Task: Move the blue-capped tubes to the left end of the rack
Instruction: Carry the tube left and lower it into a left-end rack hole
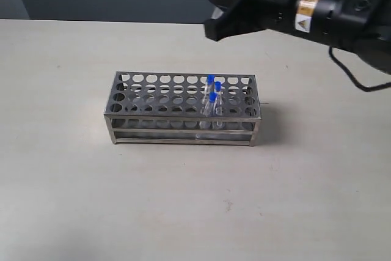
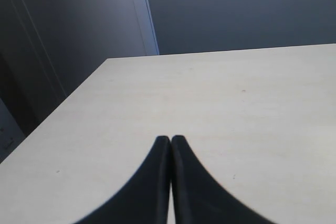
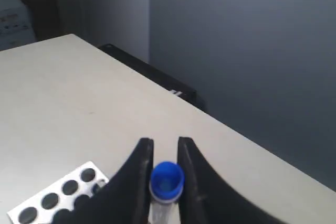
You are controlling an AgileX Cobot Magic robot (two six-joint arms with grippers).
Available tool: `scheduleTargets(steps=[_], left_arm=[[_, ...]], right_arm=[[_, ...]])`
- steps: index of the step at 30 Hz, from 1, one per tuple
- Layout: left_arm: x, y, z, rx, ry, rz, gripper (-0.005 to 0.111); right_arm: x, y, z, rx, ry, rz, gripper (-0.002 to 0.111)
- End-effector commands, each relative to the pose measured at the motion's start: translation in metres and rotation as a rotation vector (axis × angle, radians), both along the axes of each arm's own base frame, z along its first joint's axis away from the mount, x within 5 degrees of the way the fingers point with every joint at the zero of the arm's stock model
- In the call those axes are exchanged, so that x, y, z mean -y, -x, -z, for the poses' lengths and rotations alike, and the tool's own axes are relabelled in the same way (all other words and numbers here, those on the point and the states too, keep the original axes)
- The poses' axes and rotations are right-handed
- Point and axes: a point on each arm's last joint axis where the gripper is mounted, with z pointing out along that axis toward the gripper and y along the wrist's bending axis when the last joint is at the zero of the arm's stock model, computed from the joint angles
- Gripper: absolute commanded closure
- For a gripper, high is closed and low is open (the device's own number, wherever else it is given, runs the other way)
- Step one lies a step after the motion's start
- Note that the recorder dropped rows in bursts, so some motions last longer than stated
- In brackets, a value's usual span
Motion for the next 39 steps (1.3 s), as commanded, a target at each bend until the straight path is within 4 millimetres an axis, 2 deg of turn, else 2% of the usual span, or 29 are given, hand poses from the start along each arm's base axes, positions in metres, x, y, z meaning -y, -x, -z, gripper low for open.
scheduleTargets(steps=[1,3,5,11,17,32,39], left_arm=[[0.000,0.000,-0.002,0.013,-0.003,0.003,0.106],[0.000,0.000,-0.002,0.013,-0.003,0.003,0.106],[0.000,0.000,-0.002,0.013,-0.003,0.003,0.106],[0.000,0.000,-0.002,0.013,-0.003,0.003,0.106],[0.000,0.000,-0.002,0.013,-0.003,0.003,0.106],[0.000,0.000,-0.002,0.013,-0.003,0.003,0.106],[0.000,0.000,-0.002,0.013,-0.003,0.003,0.106]], right_arm=[[-0.060,-0.003,0.015,-0.035,0.039,-0.151,0.109],[-0.086,-0.012,0.033,-0.057,0.063,-0.178,0.109],[-0.099,-0.020,0.043,-0.069,0.074,-0.182,0.109],[-0.121,-0.040,0.060,-0.085,0.075,-0.182,0.109],[-0.136,-0.042,0.070,-0.087,0.115,-0.190,0.109],[-0.144,-0.046,0.102,-0.127,0.146,-0.215,0.109],[-0.145,-0.046,0.106,-0.132,0.150,-0.216,0.109]])
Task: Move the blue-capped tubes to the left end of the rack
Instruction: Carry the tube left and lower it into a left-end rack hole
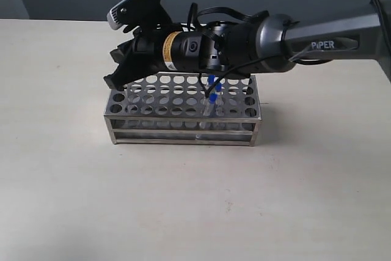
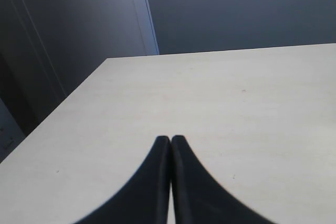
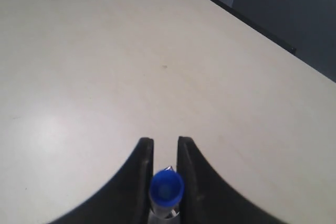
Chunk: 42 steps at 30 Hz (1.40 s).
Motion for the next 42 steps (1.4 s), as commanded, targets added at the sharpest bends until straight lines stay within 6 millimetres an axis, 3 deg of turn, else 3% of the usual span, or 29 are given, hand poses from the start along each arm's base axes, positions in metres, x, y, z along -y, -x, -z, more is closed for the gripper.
scheduleTargets(steps=[1,12,25,33,42], left_arm=[[0.000,0.000,-0.002,0.013,-0.003,0.003,0.106],[0.000,0.000,-0.002,0.013,-0.003,0.003,0.106],[0.000,0.000,-0.002,0.013,-0.003,0.003,0.106],[0.000,0.000,-0.002,0.013,-0.003,0.003,0.106],[0.000,0.000,-0.002,0.013,-0.003,0.003,0.106]], right_arm=[[0.000,0.000,-0.002,0.006,-0.005,-0.006,0.109],[-0.013,-0.010,0.018,-0.020,-0.010,-0.008,0.109],[-0.018,-0.004,0.028,-0.019,0.038,-0.020,0.109],[-0.027,-0.007,0.015,0.033,0.095,0.028,0.109],[-0.030,-0.003,0.016,0.012,0.093,0.037,0.109]])
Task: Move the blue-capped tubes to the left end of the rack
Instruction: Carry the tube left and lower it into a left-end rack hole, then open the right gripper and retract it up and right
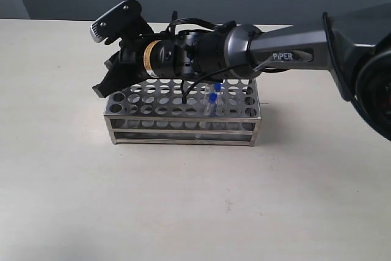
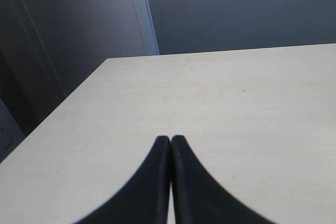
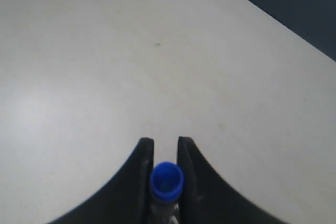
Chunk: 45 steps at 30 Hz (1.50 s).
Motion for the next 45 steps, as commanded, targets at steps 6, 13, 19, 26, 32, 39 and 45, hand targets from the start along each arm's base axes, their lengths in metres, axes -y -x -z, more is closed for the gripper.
scheduleTargets(steps=[6,13,19,26,32,39,45], left_arm=[[0.000,0.000,-0.002,0.013,-0.003,0.003,0.106],[0.000,0.000,-0.002,0.013,-0.003,0.003,0.106],[0.000,0.000,-0.002,0.013,-0.003,0.003,0.106],[0.000,0.000,-0.002,0.013,-0.003,0.003,0.106],[0.000,0.000,-0.002,0.013,-0.003,0.003,0.106],[0.000,0.000,-0.002,0.013,-0.003,0.003,0.106],[0.000,0.000,-0.002,0.013,-0.003,0.003,0.106]], right_arm=[[0.001,-0.001,-0.002,-0.009,0.017,0.038,0.109],[0.001,-0.001,-0.002,-0.017,0.012,0.044,0.104],[0.001,-0.001,-0.002,-0.031,0.003,0.053,0.076],[0.003,-0.002,-0.007,-0.025,0.017,0.076,0.075],[0.024,-0.006,-0.052,0.039,0.073,0.215,0.075],[0.063,0.006,-0.149,0.188,0.040,0.354,0.075],[0.101,0.030,-0.222,0.261,-0.075,0.428,0.075]])
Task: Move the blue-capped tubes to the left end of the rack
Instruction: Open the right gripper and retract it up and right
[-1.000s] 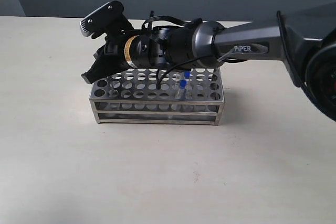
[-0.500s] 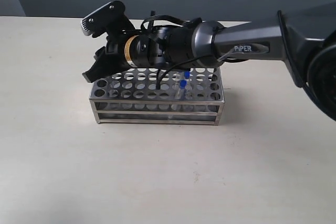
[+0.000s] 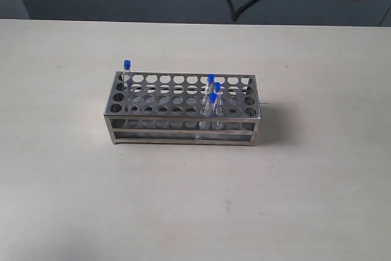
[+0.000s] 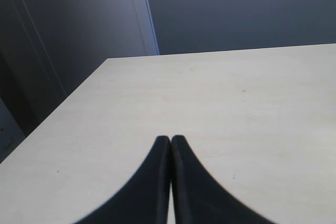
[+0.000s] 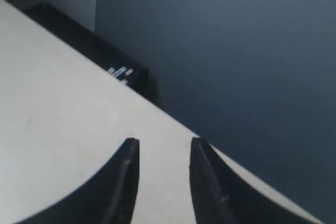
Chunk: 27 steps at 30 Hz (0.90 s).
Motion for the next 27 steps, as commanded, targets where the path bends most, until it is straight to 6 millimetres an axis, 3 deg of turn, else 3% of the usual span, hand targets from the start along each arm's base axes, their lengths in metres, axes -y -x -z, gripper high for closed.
scheduleTargets(steps=[1,5,7,10,13,15,17,23,27], left_arm=[[0.000,0.000,-0.002,0.013,-0.003,0.003,0.106],[0.000,0.000,-0.002,0.013,-0.003,0.003,0.106],[0.000,0.000,-0.002,0.013,-0.003,0.003,0.106],[0.000,0.000,-0.002,0.013,-0.003,0.003,0.106],[0.000,0.000,-0.002,0.013,-0.003,0.003,0.106],[0.000,0.000,-0.002,0.013,-0.003,0.003,0.106],[0.000,0.000,-0.002,0.013,-0.003,0.003,0.106],[0.000,0.000,-0.002,0.013,-0.003,0.003,0.106],[0.000,0.000,-0.002,0.013,-0.003,0.003,0.106]], right_arm=[[0.036,0.018,-0.058,0.073,-0.070,0.082,0.075],[0.089,0.048,-0.098,0.091,-0.086,0.207,0.075],[0.114,0.072,-0.096,0.097,-0.106,0.175,0.078],[0.145,0.105,-0.071,0.069,-0.144,0.112,0.090],[0.177,0.134,-0.011,-0.099,-0.170,0.129,0.108],[0.179,0.145,0.029,-0.174,-0.148,0.064,0.108],[0.168,0.154,0.045,-0.182,-0.187,-0.092,0.105],[0.161,0.147,0.055,-0.150,-0.081,-0.112,0.065],[0.160,0.139,0.066,-0.111,0.054,-0.093,0.062]])
